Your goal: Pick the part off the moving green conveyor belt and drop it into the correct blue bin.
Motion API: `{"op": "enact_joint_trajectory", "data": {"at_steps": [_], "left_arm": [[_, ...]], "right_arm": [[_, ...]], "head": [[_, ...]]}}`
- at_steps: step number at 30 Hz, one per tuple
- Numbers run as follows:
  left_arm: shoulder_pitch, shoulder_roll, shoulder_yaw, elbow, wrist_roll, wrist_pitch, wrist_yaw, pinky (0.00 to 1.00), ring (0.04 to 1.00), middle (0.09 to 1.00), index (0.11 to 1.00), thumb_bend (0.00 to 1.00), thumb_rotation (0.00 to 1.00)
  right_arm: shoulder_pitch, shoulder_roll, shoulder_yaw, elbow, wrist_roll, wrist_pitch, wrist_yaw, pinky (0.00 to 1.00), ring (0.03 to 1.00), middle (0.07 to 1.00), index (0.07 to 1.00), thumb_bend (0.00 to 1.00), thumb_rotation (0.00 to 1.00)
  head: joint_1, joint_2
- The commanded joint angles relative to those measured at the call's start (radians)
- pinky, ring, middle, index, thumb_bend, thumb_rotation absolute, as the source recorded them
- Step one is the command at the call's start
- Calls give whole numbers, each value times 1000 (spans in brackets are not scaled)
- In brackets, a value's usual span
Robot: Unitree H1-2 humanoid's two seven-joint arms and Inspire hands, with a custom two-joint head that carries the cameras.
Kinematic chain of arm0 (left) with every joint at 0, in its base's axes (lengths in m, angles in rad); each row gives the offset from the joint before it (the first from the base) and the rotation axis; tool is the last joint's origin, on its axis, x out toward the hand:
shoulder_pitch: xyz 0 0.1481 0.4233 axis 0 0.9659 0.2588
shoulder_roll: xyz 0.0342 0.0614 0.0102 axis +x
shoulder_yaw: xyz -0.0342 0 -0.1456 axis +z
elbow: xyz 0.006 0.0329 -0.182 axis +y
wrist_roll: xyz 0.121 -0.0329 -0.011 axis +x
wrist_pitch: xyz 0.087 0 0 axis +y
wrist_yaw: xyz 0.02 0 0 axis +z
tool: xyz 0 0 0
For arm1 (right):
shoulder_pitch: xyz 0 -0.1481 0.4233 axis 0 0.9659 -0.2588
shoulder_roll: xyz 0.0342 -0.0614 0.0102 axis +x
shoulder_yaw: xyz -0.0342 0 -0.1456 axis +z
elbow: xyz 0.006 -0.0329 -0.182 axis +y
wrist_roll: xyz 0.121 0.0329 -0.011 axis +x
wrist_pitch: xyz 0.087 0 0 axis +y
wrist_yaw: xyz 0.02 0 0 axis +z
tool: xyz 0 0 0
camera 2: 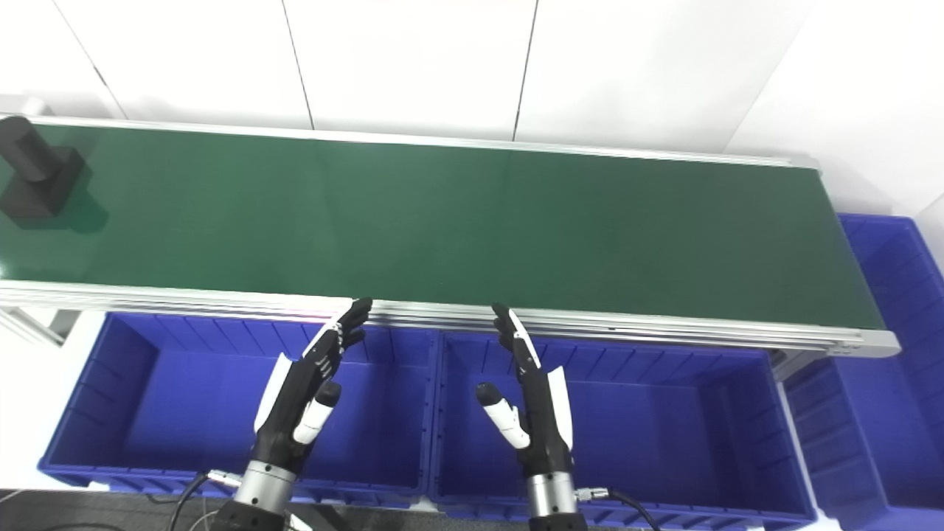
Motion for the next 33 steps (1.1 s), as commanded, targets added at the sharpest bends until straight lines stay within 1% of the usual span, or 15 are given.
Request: {"op": "enact_joint_trajectory", "data": {"at_steps": [1, 3, 4, 5, 7, 9, 10, 12, 15, 22, 25, 29, 33], "left_arm": [[-16, 4, -6, -13, 7, -41, 28, 906, 930, 928, 889, 801, 1000], [-17, 6, -8, -11, 11, -41, 32, 907, 930, 928, 891, 802, 1000], [-17, 6, -8, -9, 10, -41, 34, 908, 931, 928, 892, 805, 1000], [-19, 5, -9, -9, 7, -41, 33, 908, 933, 929, 892, 803, 1000], [-21, 1, -11, -9, 6, -41, 33, 909, 936, 933, 890, 801, 1000], [-24, -2, -13, -8, 9, -41, 36, 910, 938, 935, 888, 801, 1000], [-26, -2, -14, -7, 12, -41, 38, 909, 937, 935, 890, 801, 1000], [-30, -5, -17, -5, 16, -41, 45, 909, 935, 933, 890, 791, 1000], [-39, -6, -23, 2, 13, -41, 50, 909, 932, 929, 888, 784, 1000], [-43, -1, -33, 8, 2, -40, 51, 909, 929, 922, 885, 801, 1000], [-43, 1, -37, 9, 14, -40, 57, 903, 930, 923, 886, 807, 1000], [-45, 0, -41, 12, 6, -40, 50, 907, 934, 928, 888, 816, 1000], [-47, -2, -43, 18, -6, -41, 47, 922, 938, 928, 894, 798, 1000]], "right_arm": [[-4, 6, -9, -36, -5, -34, -3, 890, 909, 927, 910, 721, 936], [-2, 9, -17, -37, 4, -34, 2, 886, 903, 922, 908, 721, 923], [0, 14, -28, -37, 11, -34, 3, 886, 903, 925, 913, 723, 931], [3, 18, -42, -38, 18, -34, 6, 871, 897, 920, 912, 750, 932], [12, 20, -72, -45, 29, -34, 18, 878, 909, 928, 921, 772, 949], [18, 20, -90, -51, 23, -34, 21, 882, 913, 930, 922, 773, 958], [19, 20, -96, -52, 17, -34, 20, 873, 900, 921, 918, 751, 963], [19, 19, -98, -51, 7, -34, 9, 854, 877, 903, 901, 736, 953], [17, 20, -94, -47, -6, -34, -3, 830, 854, 887, 886, 744, 942], [24, 20, -89, -50, -4, -34, 10, 826, 856, 891, 892, 744, 937], [24, 20, -86, -44, -5, -34, 8, 832, 862, 891, 892, 768, 932], [24, 21, -84, -41, -5, -34, 7, 833, 864, 893, 893, 774, 936], [18, 17, -74, -34, -12, -34, -1, 823, 859, 894, 892, 779, 935]], "head": [[-1, 1], [-1, 1], [0, 0], [1, 0], [0, -1], [-1, -1], [-1, -1], [-1, -1], [1, -3], [-3, -4], [-1, -8], [-2, -7], [-2, -8]]}}
